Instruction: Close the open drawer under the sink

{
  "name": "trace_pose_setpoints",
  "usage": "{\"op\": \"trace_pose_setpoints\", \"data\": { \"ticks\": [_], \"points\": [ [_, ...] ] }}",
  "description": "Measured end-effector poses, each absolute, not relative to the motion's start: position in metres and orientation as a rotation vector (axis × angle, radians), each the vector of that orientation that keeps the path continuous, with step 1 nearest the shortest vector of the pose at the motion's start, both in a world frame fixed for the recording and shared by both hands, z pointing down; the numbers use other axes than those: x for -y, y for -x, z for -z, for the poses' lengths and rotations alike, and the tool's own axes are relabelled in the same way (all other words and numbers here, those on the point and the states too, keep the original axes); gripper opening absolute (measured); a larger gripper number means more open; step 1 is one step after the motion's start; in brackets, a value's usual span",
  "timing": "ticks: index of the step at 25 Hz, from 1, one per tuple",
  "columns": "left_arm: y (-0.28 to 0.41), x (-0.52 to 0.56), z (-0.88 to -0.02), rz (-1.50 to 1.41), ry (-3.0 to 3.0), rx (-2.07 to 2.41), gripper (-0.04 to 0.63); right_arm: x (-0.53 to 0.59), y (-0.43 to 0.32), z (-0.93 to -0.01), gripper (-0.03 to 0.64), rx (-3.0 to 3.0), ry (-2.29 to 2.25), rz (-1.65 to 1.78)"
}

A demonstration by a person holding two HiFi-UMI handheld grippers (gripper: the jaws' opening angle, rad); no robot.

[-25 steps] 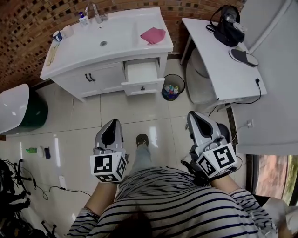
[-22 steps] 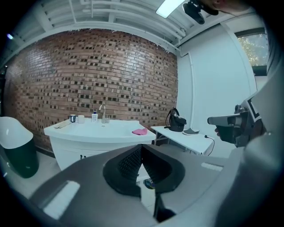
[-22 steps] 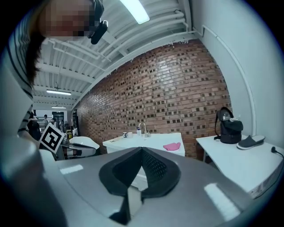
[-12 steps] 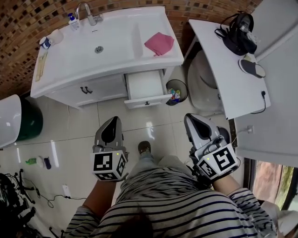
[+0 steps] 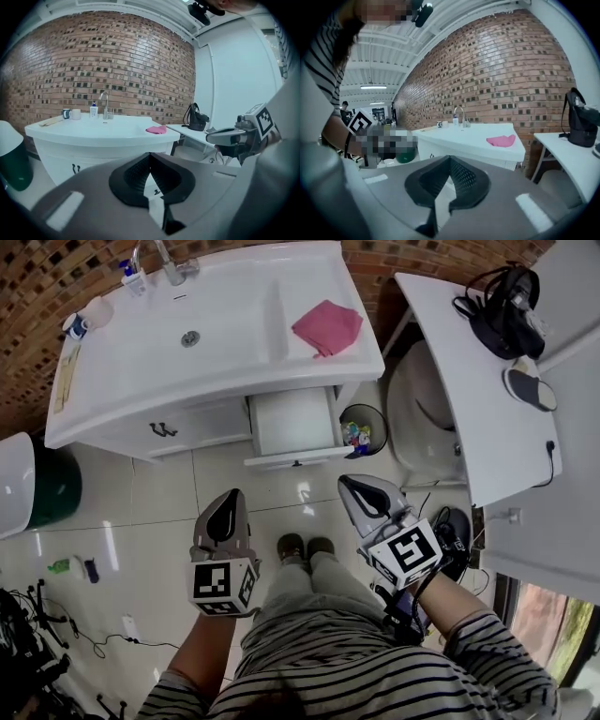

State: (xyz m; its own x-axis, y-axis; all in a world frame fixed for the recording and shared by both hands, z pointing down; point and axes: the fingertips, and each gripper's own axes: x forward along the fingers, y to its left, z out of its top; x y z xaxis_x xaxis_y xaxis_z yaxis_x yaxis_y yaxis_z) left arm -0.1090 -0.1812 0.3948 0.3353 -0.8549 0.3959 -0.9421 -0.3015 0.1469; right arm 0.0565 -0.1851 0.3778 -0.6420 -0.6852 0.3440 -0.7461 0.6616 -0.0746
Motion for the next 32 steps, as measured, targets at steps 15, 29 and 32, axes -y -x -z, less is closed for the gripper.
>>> {"op": "trace_pose_setpoints", "data": {
  "ticks": [15,29,32],
  "points": [
    [0.09,0.195,-0.543,-0.354,-2.202,1.558,0.017,0.244,-0.056,-0.621,-0.005,2.32,-1.339,-0.435],
    [0.075,0.199,-0.582,-0.354,-2.18,1.497,0.017,0.257,-0.051,-0.651,-0.003,2.295,-1.372,-0.462],
    [0.075,0.202,-0.582,-0.352,-2.174,1.493,0.017,0.26,-0.051,-0.651,-0.003,2.287,-1.372,-0.457]
  ]
}}
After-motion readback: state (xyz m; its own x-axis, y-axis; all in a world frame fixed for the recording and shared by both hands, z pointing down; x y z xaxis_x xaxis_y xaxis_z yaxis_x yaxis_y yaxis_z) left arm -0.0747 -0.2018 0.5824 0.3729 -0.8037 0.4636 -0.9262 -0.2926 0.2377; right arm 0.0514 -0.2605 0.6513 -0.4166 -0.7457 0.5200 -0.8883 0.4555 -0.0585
